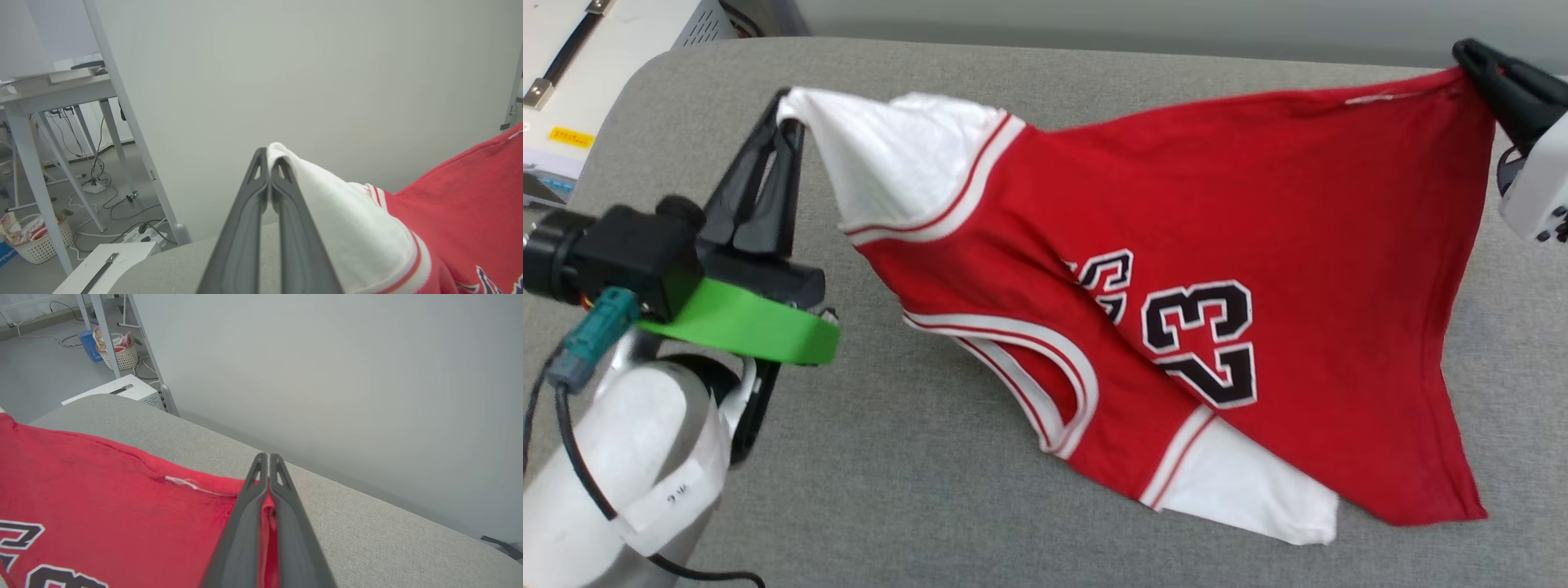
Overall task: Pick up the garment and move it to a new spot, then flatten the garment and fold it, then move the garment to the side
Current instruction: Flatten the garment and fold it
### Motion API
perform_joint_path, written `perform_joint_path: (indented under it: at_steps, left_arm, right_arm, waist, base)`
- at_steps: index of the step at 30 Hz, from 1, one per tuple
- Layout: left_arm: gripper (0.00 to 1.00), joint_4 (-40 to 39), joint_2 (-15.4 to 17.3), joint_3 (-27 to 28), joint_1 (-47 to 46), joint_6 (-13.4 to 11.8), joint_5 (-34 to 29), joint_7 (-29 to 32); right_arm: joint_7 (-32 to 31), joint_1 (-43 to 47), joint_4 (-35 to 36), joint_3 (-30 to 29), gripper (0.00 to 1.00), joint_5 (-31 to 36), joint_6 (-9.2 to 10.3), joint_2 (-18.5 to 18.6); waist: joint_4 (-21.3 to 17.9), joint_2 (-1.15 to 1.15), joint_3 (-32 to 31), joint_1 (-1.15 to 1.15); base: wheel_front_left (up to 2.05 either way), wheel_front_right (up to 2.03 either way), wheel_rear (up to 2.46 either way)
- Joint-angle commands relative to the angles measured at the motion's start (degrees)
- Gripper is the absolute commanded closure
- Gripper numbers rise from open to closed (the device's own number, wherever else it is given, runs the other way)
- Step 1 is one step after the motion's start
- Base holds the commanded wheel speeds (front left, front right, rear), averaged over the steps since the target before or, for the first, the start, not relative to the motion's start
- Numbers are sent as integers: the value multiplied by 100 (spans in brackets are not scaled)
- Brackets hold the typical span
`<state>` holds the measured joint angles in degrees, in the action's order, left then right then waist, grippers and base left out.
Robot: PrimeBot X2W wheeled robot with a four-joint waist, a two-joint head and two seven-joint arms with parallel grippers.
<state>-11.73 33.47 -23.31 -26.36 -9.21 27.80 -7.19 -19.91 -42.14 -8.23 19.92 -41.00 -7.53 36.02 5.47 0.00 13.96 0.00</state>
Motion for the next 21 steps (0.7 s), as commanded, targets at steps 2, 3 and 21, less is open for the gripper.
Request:
perform_joint_path:
  at_steps: [2,3,21]
  left_arm:
    - [100,-69,71,81,-418,97,3,93]
    - [100,-73,94,95,-545,137,10,139]
    - [100,1633,-223,136,-5214,1324,-39,653]
  right_arm:
    - [35,72,187,-209,100,47,4,-73]
    - [24,58,251,-275,100,77,4,-98]
    - [-342,-3197,-210,-973,100,1294,4,-691]
  waist:
    - [-145,0,-69,0]
    - [-171,0,-53,0]
    - [-406,0,1646,0]
  base:
    - [0,0,0]
    - [0,0,0]
    - [0,0,0]
